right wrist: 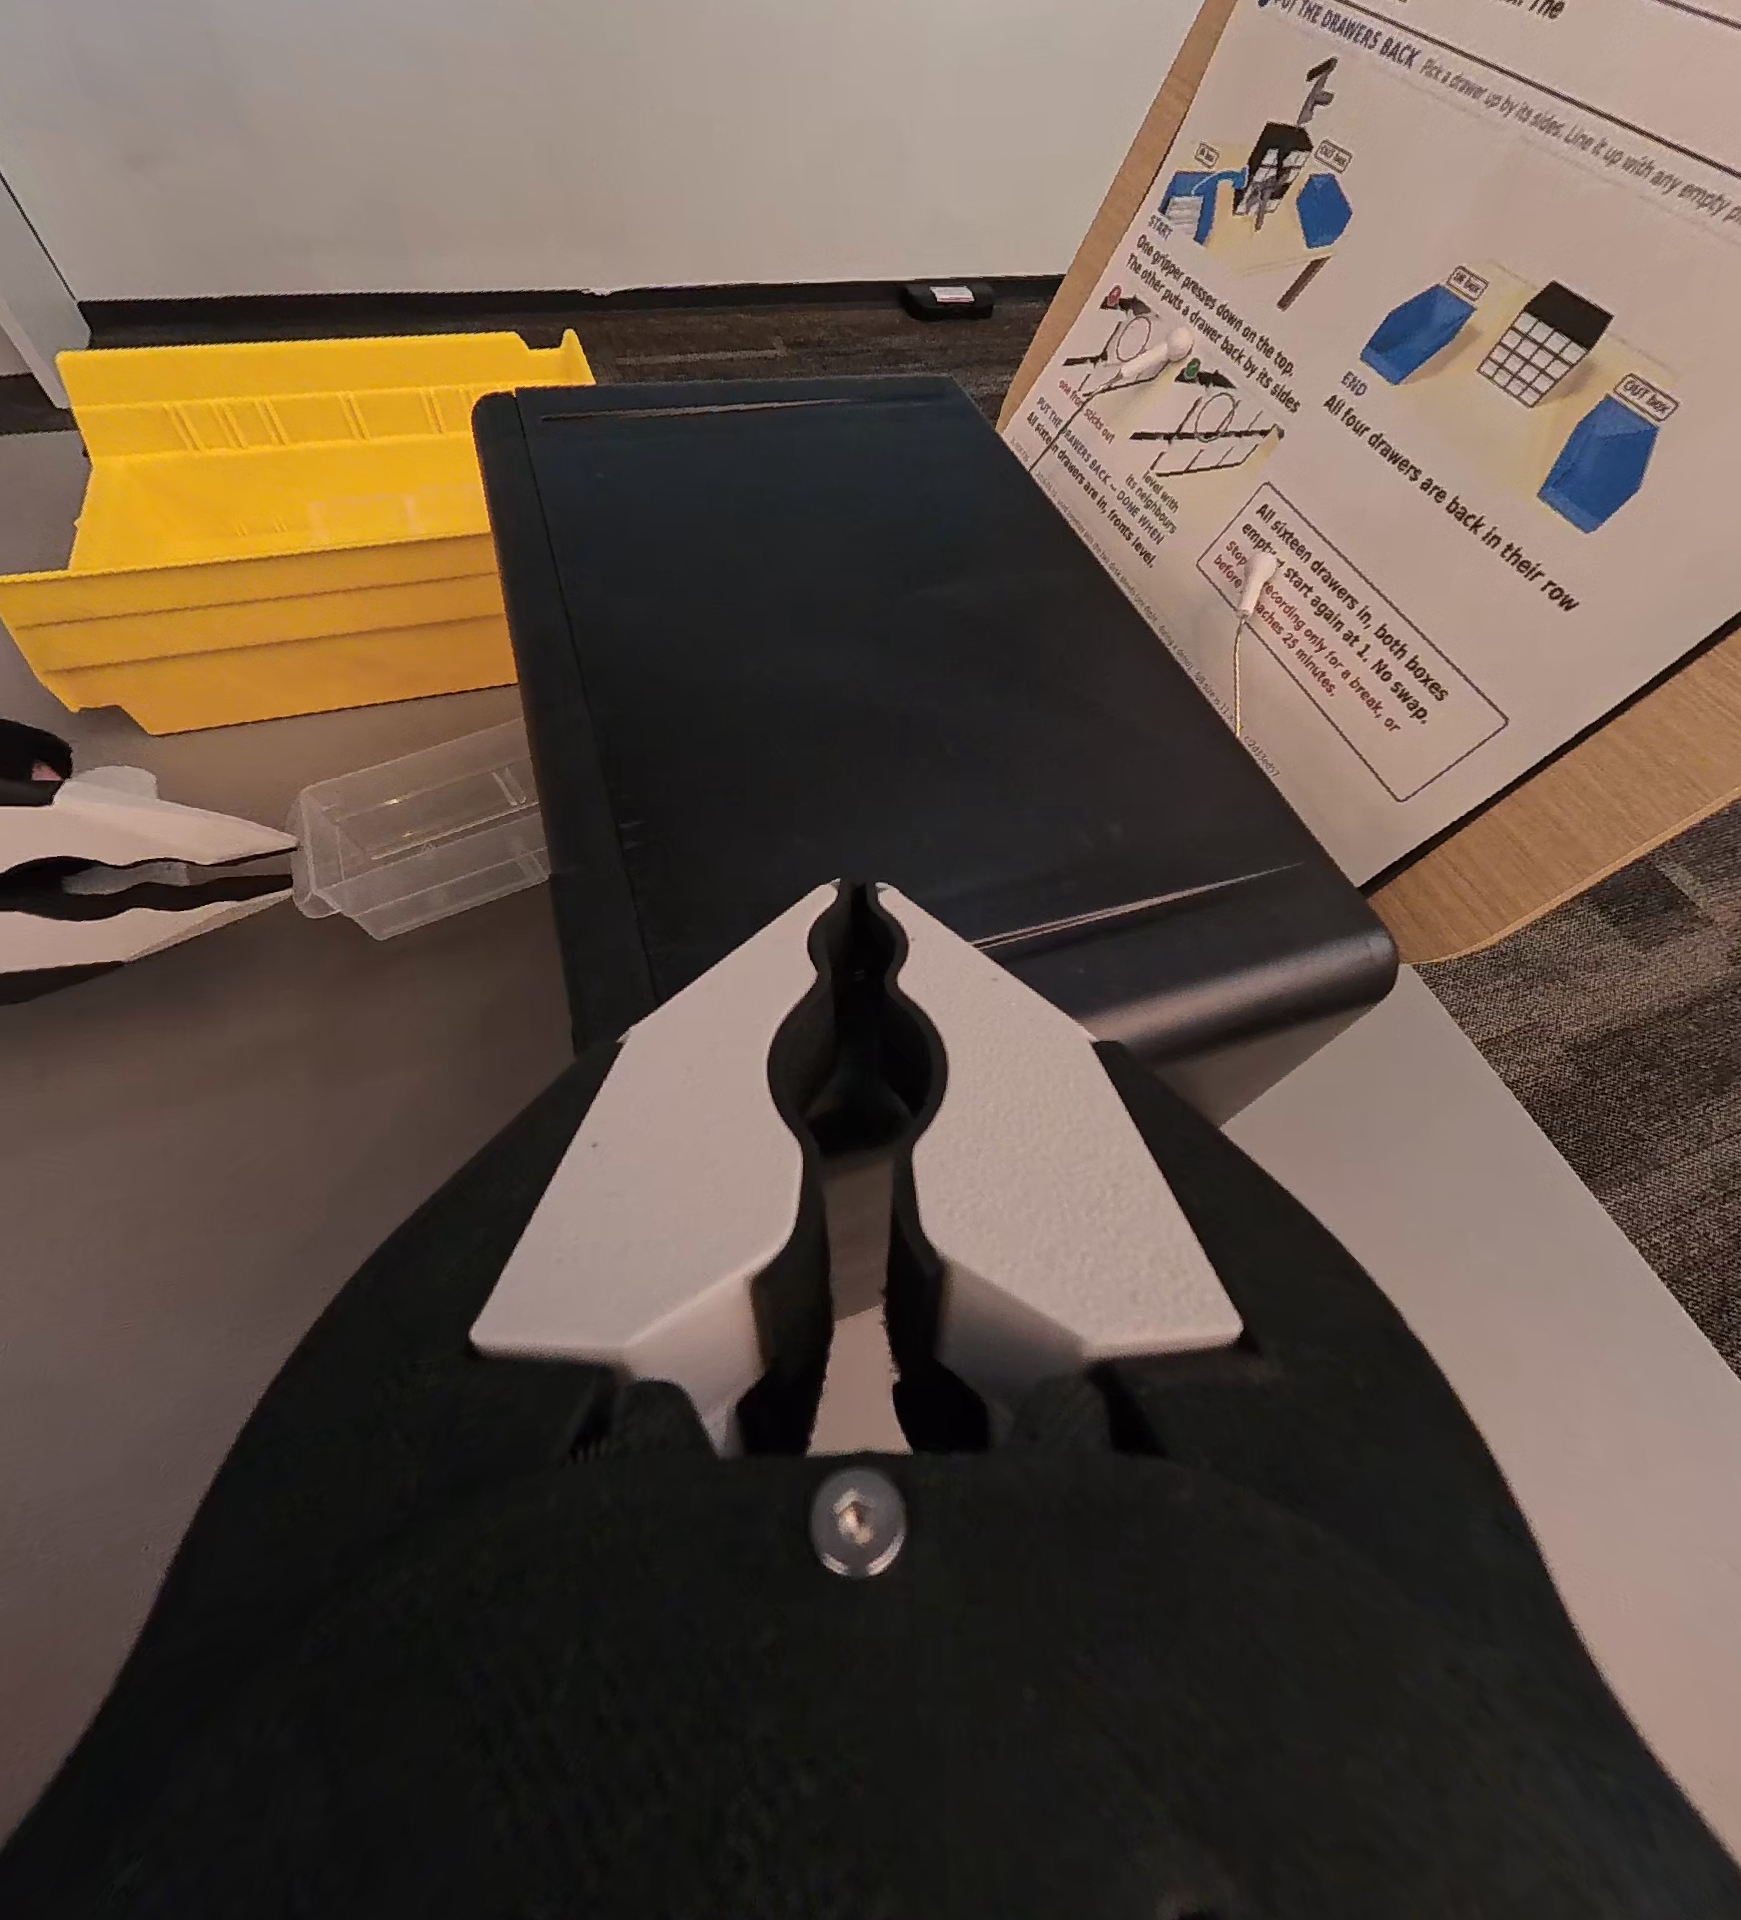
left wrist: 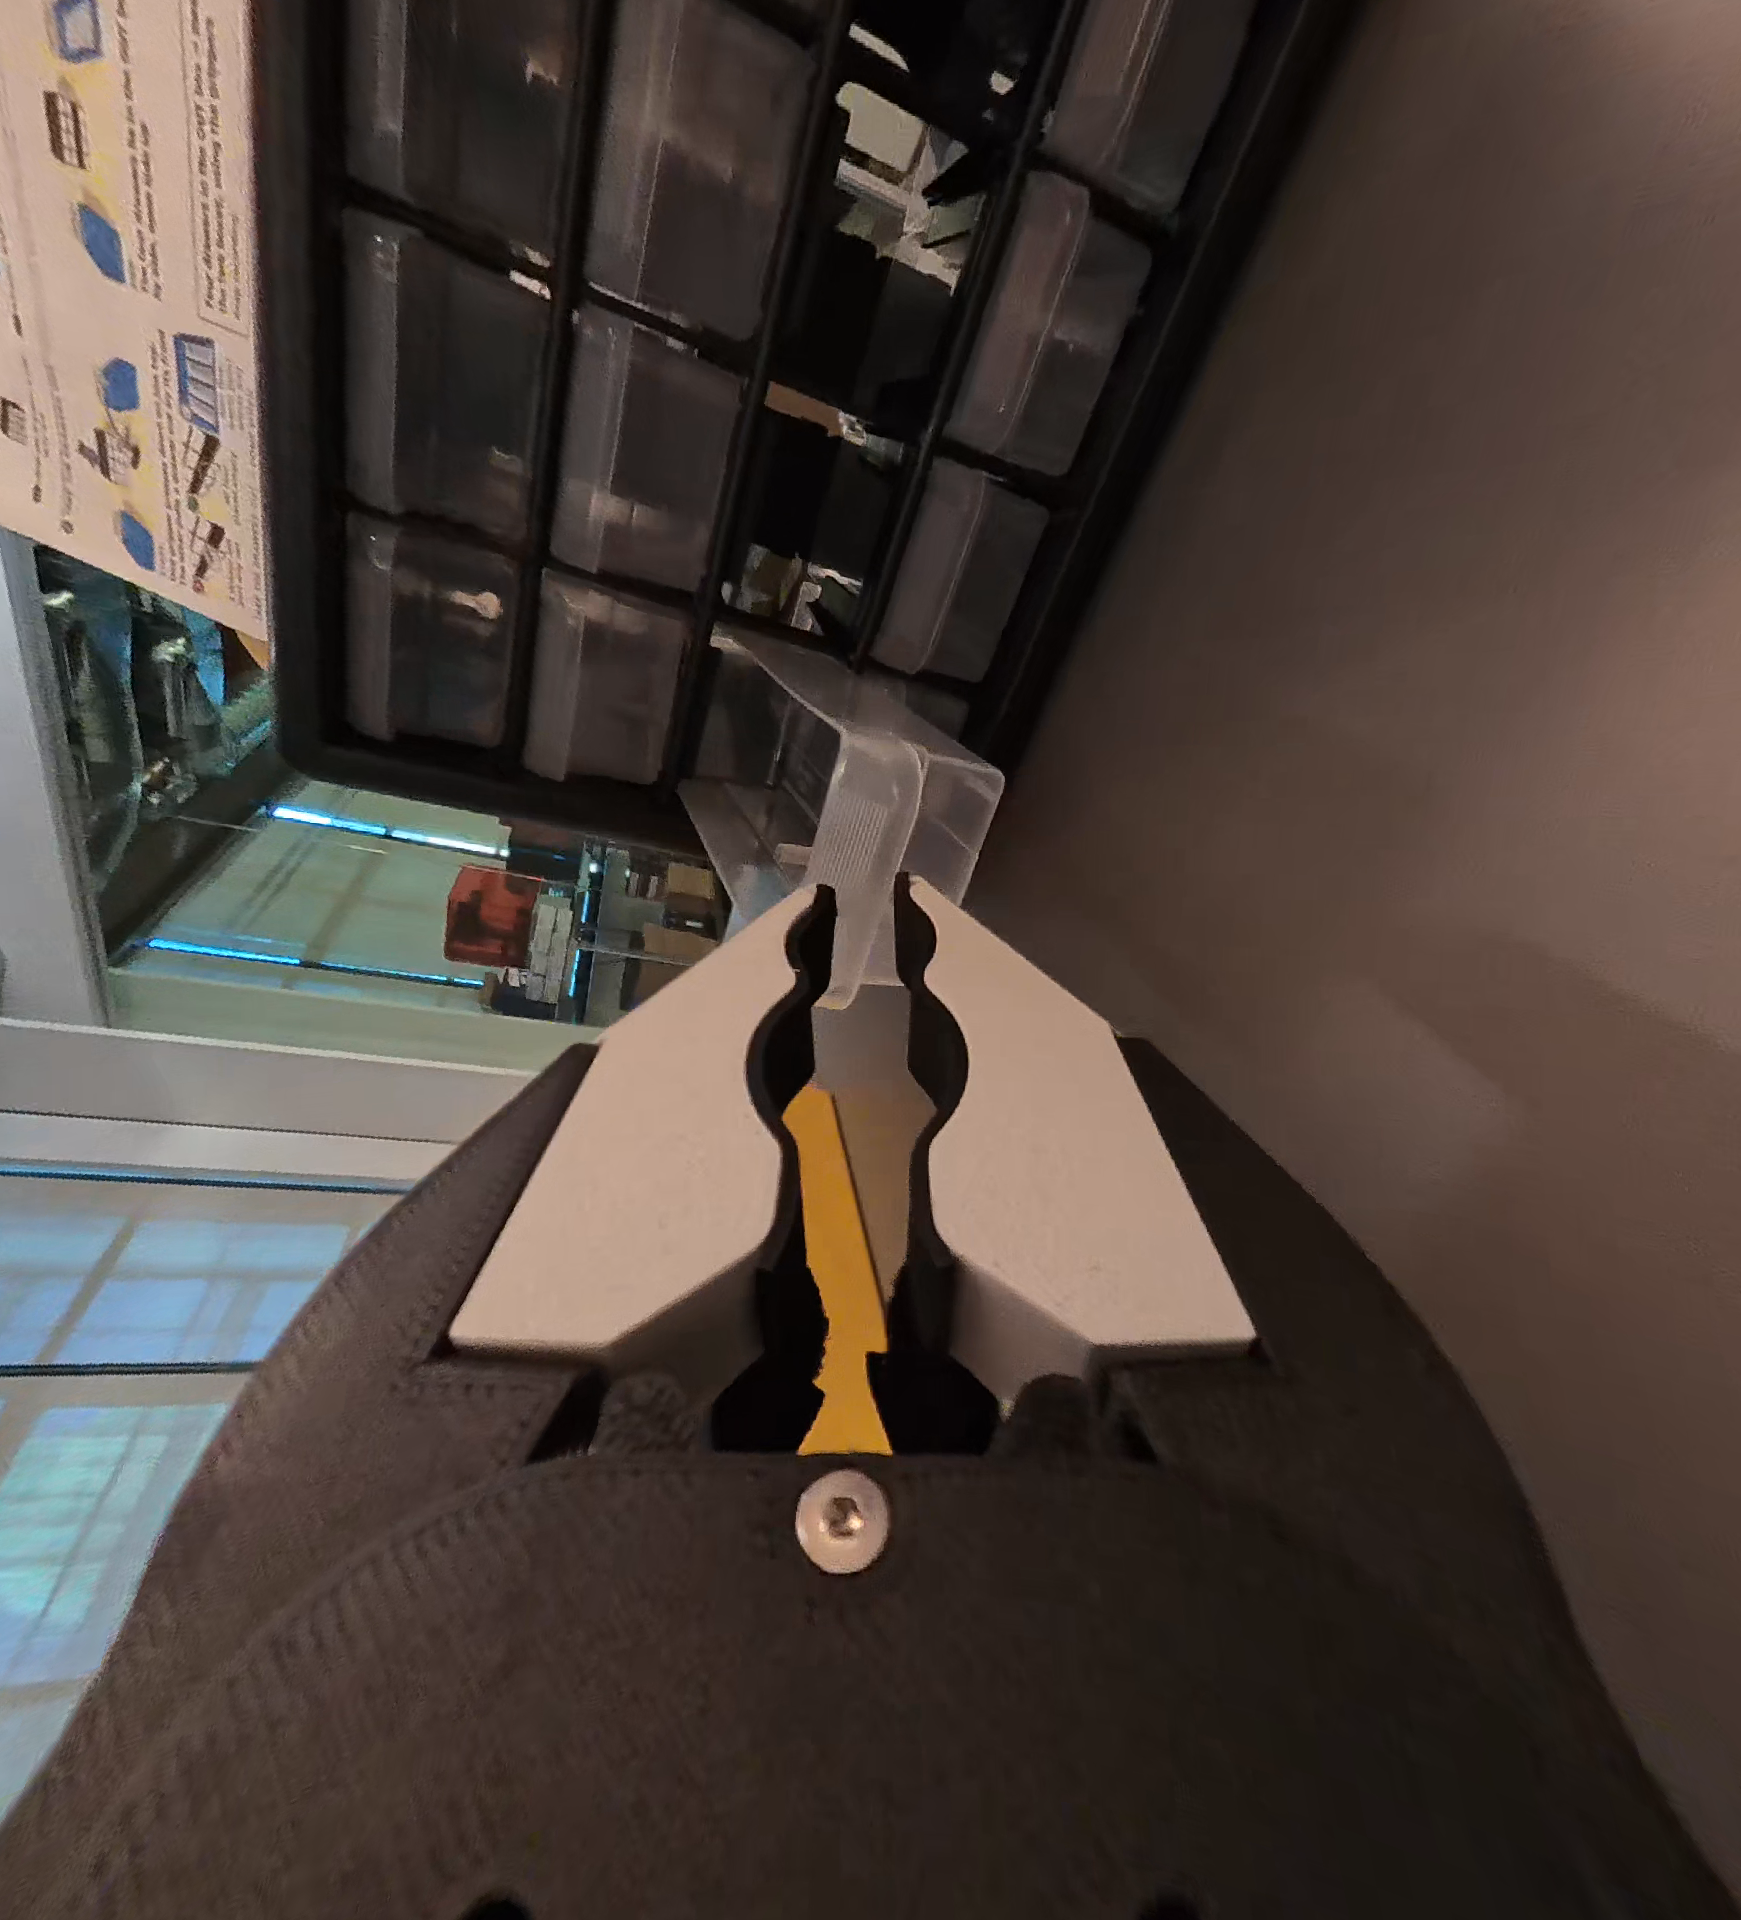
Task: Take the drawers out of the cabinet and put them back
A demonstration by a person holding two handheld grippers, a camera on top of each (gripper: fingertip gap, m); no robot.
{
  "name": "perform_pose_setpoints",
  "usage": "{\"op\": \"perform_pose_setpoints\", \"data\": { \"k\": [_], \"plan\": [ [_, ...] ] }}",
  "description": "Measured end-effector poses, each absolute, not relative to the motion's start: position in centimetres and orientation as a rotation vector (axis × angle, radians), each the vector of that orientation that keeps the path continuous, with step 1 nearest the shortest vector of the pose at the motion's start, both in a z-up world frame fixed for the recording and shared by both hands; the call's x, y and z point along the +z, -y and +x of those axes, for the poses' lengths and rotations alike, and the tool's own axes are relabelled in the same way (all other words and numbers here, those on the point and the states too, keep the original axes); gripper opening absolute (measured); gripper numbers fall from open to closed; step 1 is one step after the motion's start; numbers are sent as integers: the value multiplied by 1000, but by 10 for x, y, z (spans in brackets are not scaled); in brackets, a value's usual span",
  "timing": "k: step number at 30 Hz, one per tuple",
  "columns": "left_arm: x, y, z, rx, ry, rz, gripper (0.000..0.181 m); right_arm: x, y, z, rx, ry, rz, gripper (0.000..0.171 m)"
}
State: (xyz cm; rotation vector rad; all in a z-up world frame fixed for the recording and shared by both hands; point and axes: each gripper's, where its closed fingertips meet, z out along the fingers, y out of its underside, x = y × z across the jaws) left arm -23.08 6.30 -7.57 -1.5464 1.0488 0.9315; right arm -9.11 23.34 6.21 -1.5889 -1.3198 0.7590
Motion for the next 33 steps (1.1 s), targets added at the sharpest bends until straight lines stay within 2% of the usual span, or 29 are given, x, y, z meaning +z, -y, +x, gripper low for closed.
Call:
{"op": "perform_pose_setpoints", "data": {
  "k": [19,33],
  "plan": [
    [-59,-148,-252,977,-942,-1622,6,62,-233,-91,758,1320,-1589,0],
    [-60,-167,-254,1011,-928,-1636,6,62,-233,-91,755,1320,-1589,0]
  ]
}}
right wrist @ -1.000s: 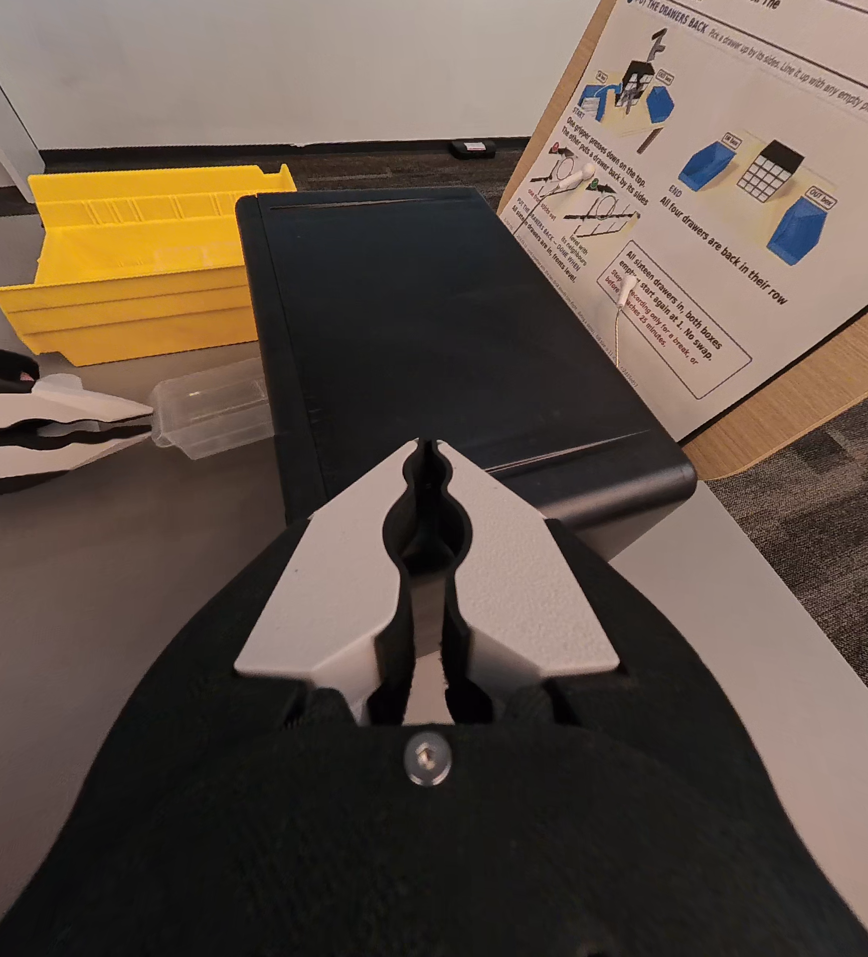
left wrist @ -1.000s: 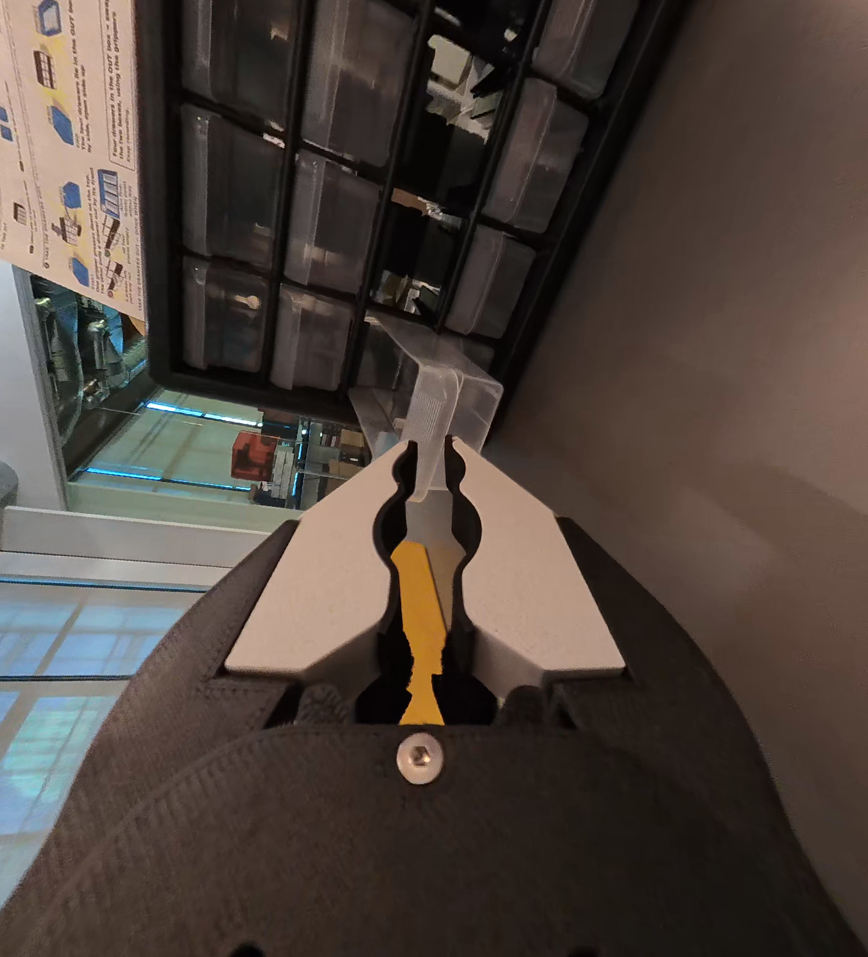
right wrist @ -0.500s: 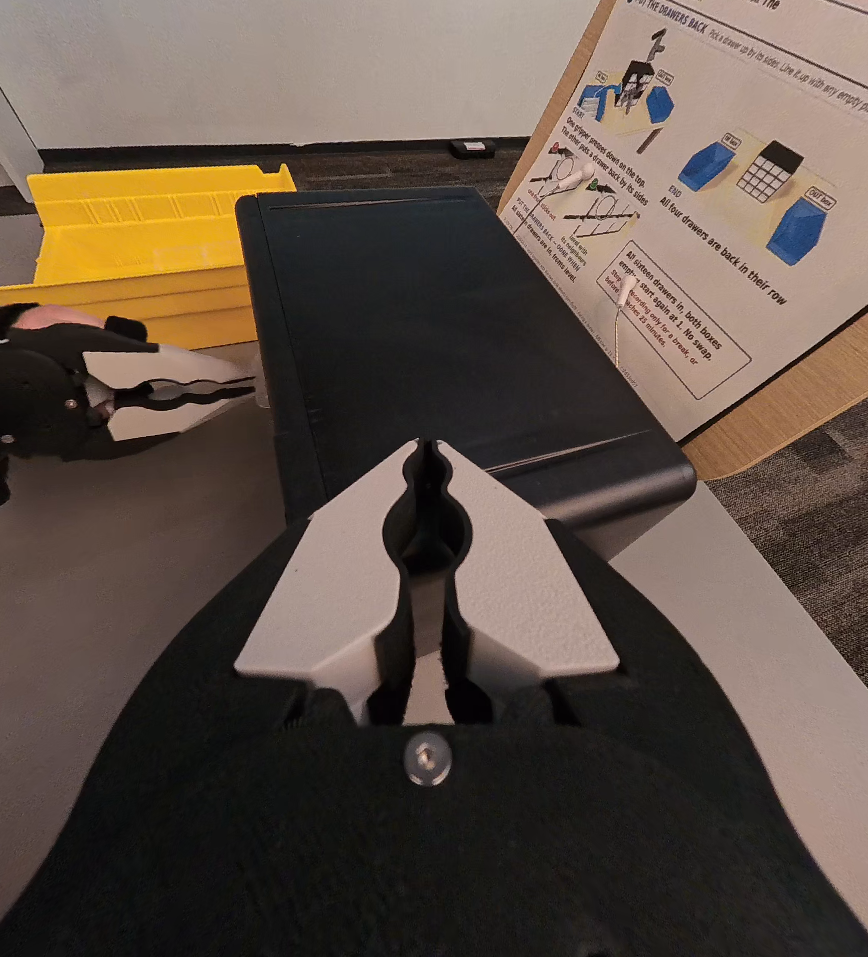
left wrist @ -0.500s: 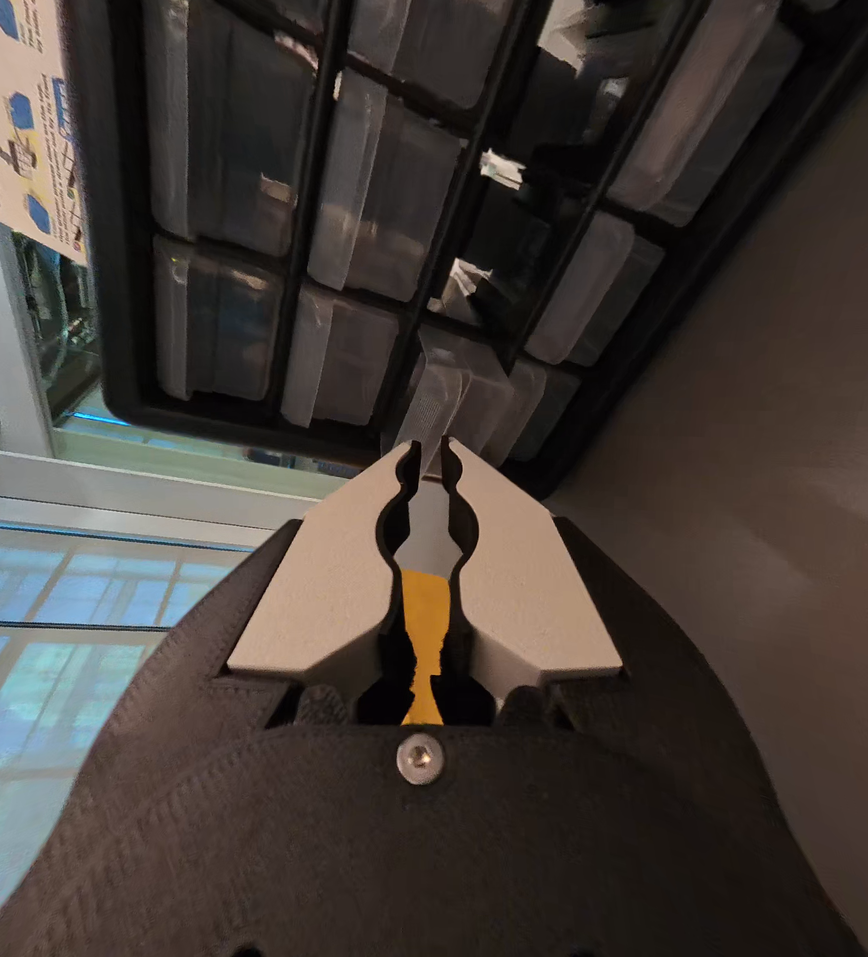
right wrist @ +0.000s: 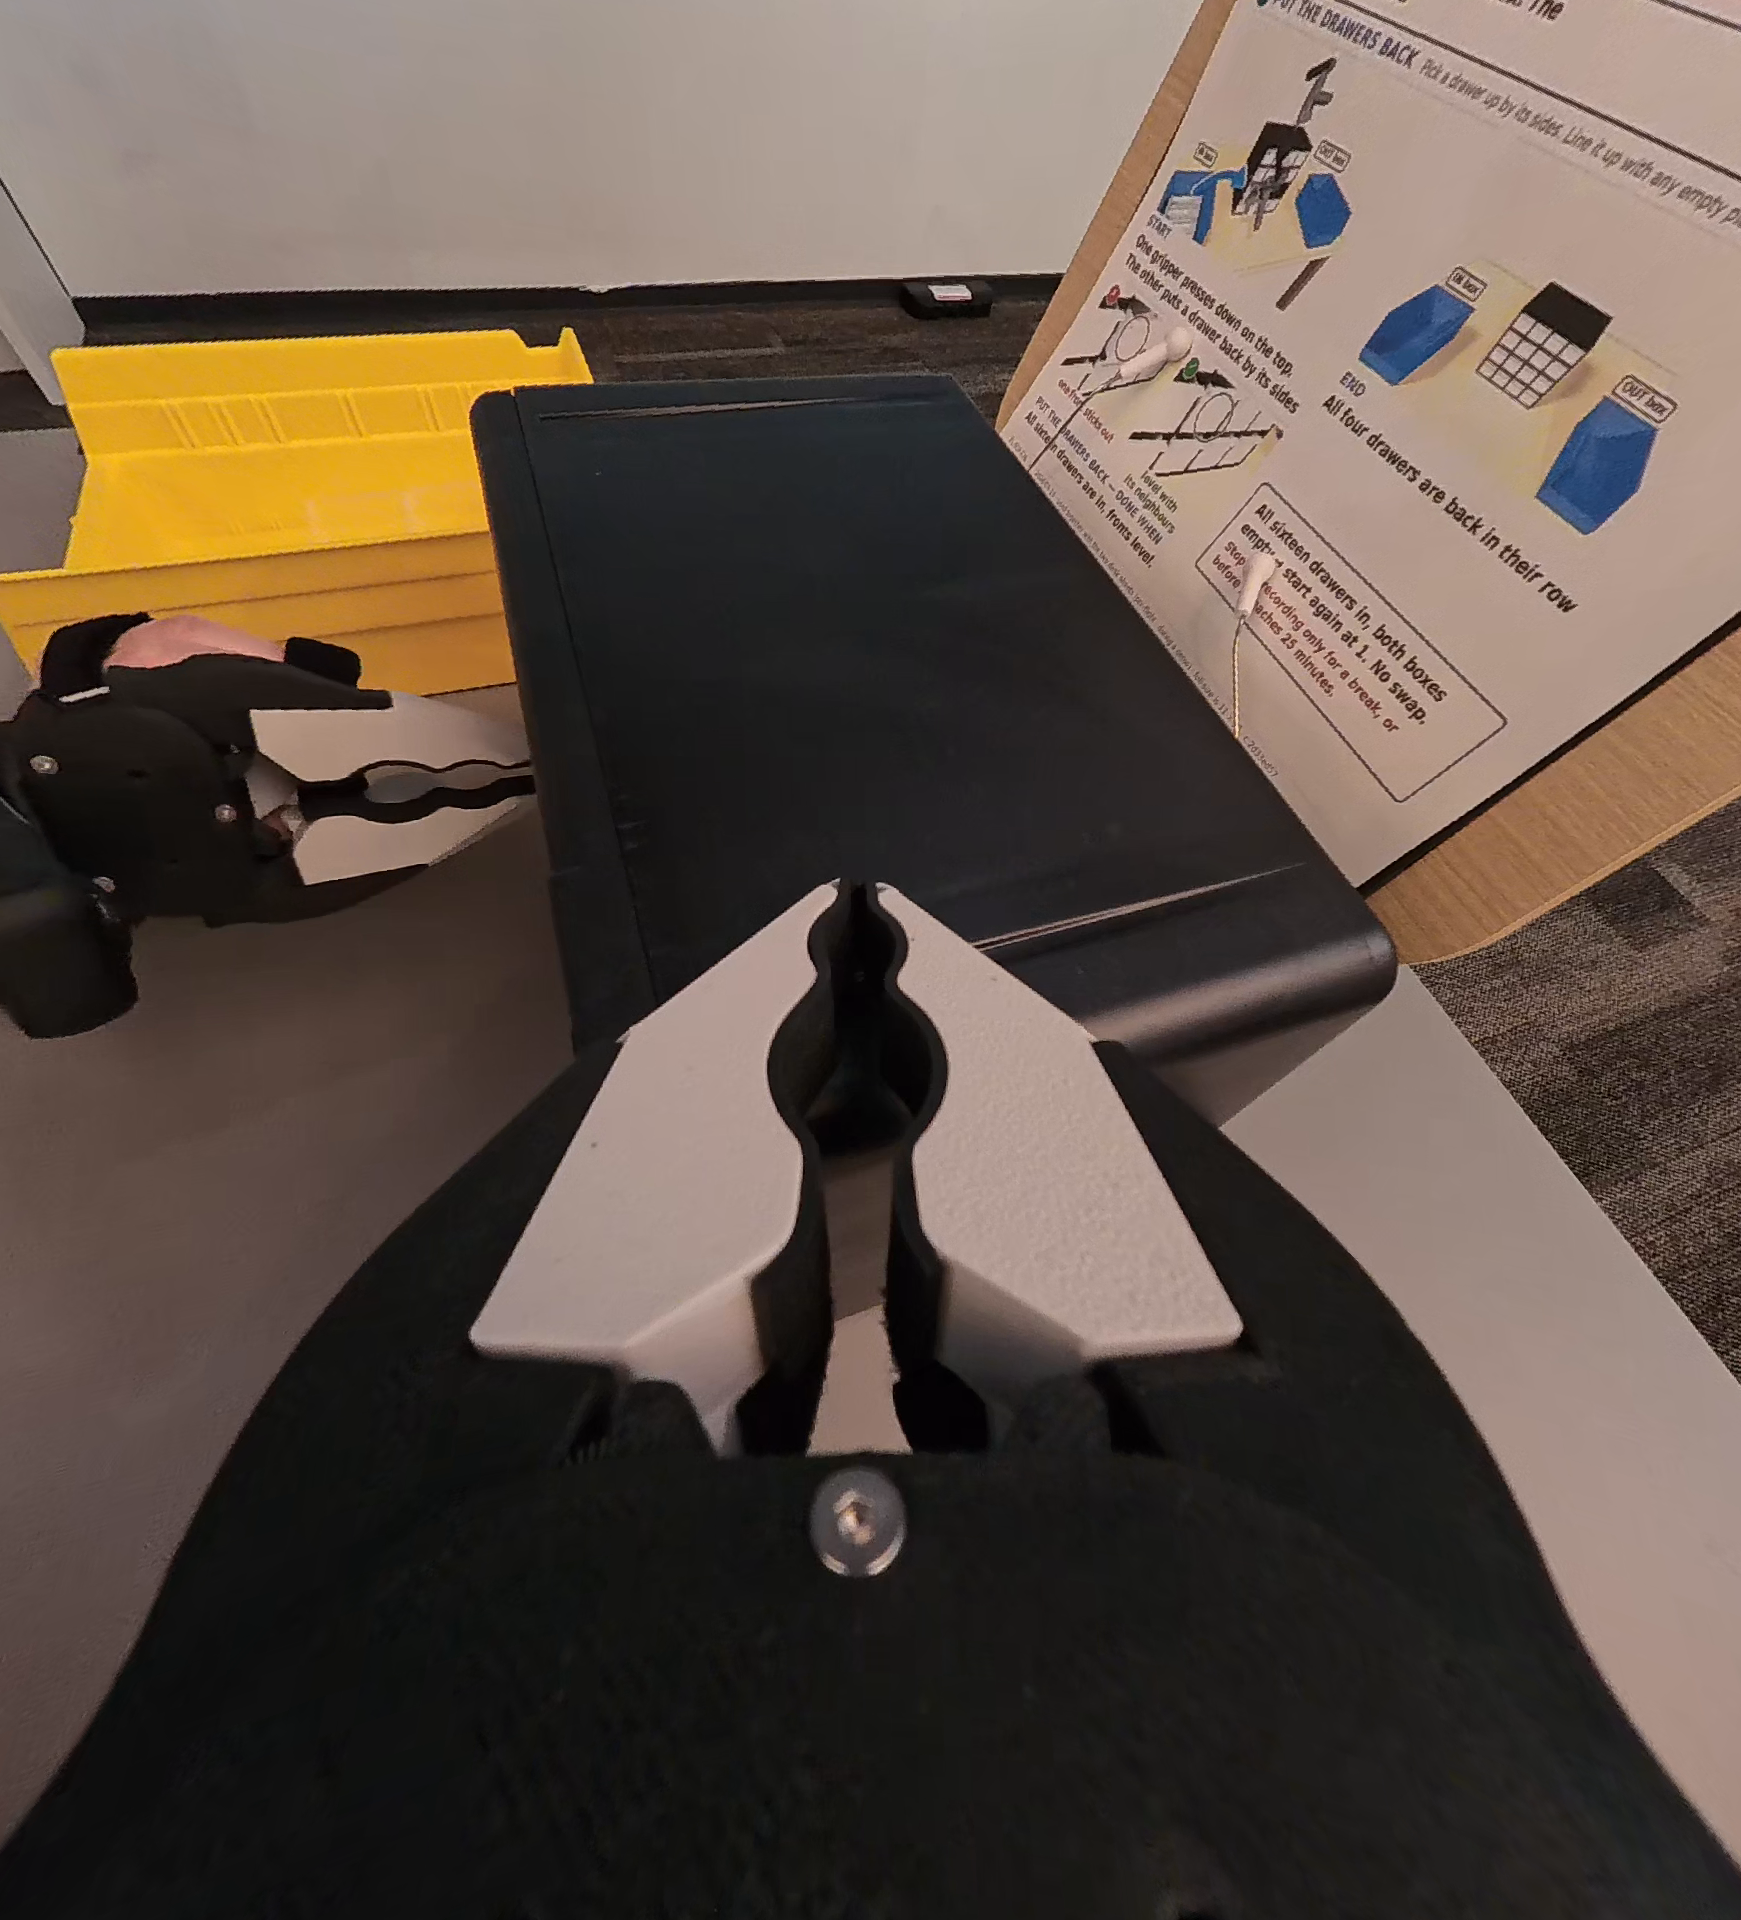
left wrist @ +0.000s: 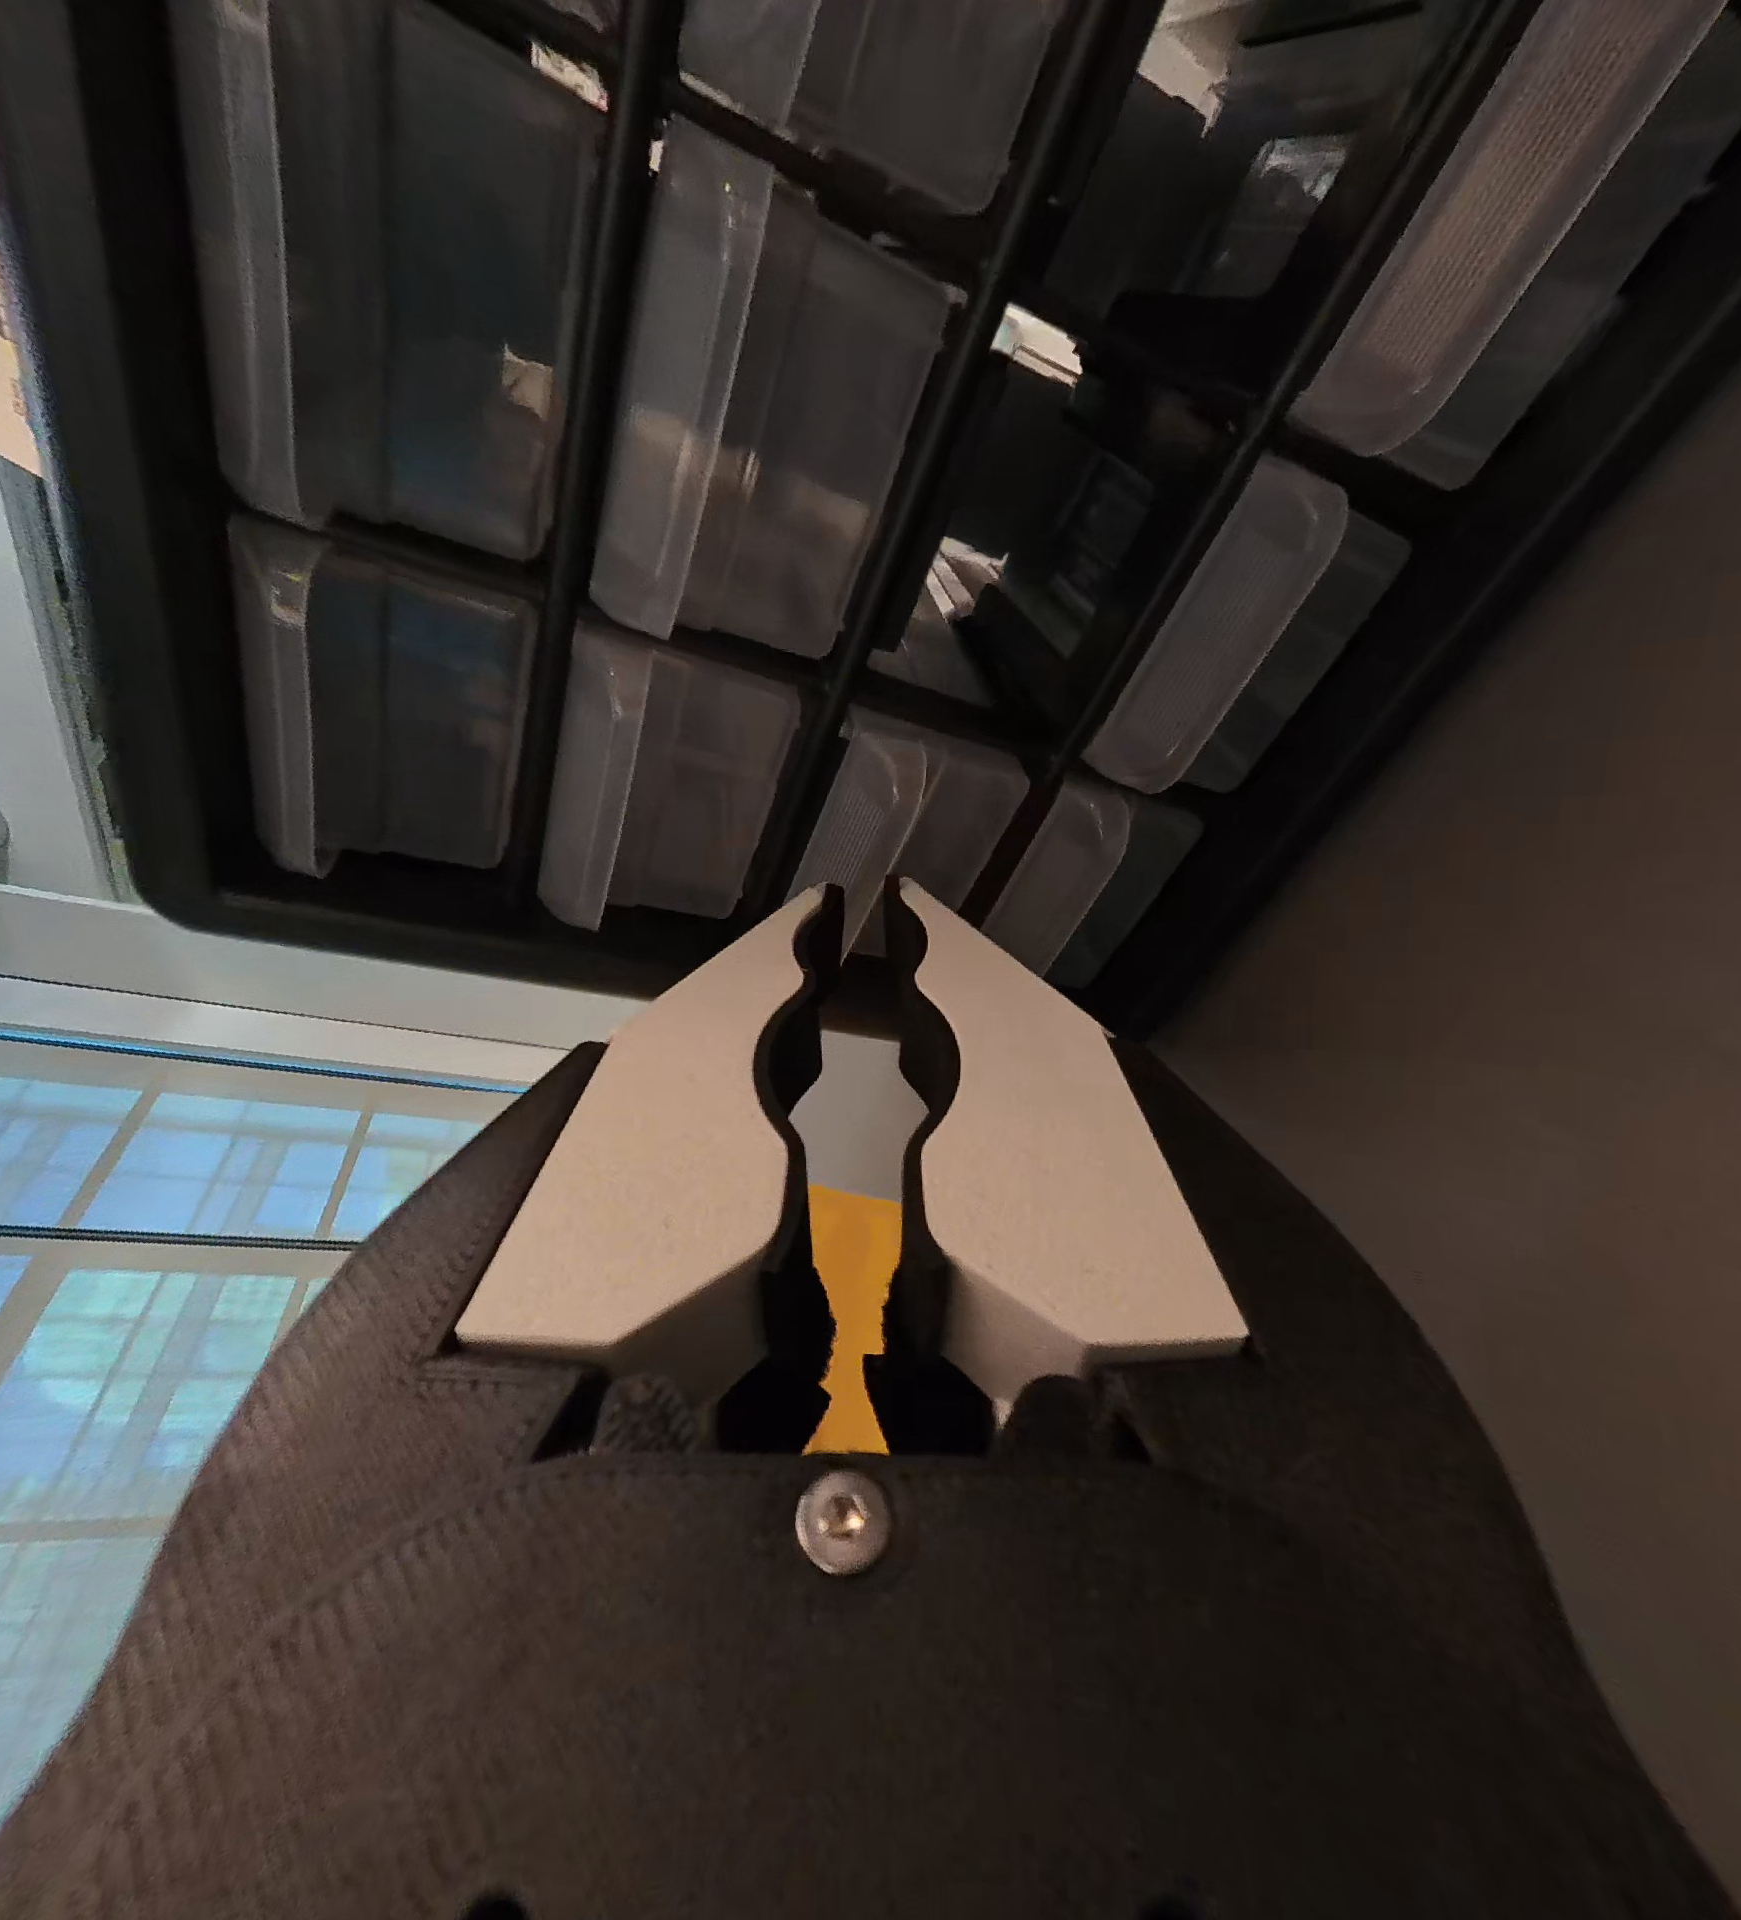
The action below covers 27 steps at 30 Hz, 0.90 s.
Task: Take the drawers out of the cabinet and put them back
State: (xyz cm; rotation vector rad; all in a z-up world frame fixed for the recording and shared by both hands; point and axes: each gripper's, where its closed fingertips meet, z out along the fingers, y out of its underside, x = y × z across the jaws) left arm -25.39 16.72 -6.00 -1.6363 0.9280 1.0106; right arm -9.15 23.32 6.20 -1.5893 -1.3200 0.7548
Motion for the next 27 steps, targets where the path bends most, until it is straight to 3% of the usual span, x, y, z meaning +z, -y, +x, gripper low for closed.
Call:
{"op": "perform_pose_setpoints", "data": {
  "k": [6,8,11,16,20,25,27],
  "plan": [
    [-60,-170,-253,962,-886,-1652,8,62,-233,-91,762,1320,-1589,0],
    [-60,-164,-247,880,-872,-1656,32,62,-233,-91,764,1319,-1588,0],
    [-49,-140,-241,760,-821,-1649,37,62,-233,-91,772,1317,-1588,0],
    [21,-69,-264,350,-478,-1688,31,62,-234,-91,788,1315,-1588,0],
    [78,-34,-354,265,-341,-1729,24,62,-234,-91,794,1312,-1589,0],
    [14,-35,-426,100,-671,-2055,47,62,-234,-91,796,1308,-1597,0],
    [-16,-40,-440,38,-745,-2072,38,62,-234,-91,789,1308,-1598,0]
  ]
}}
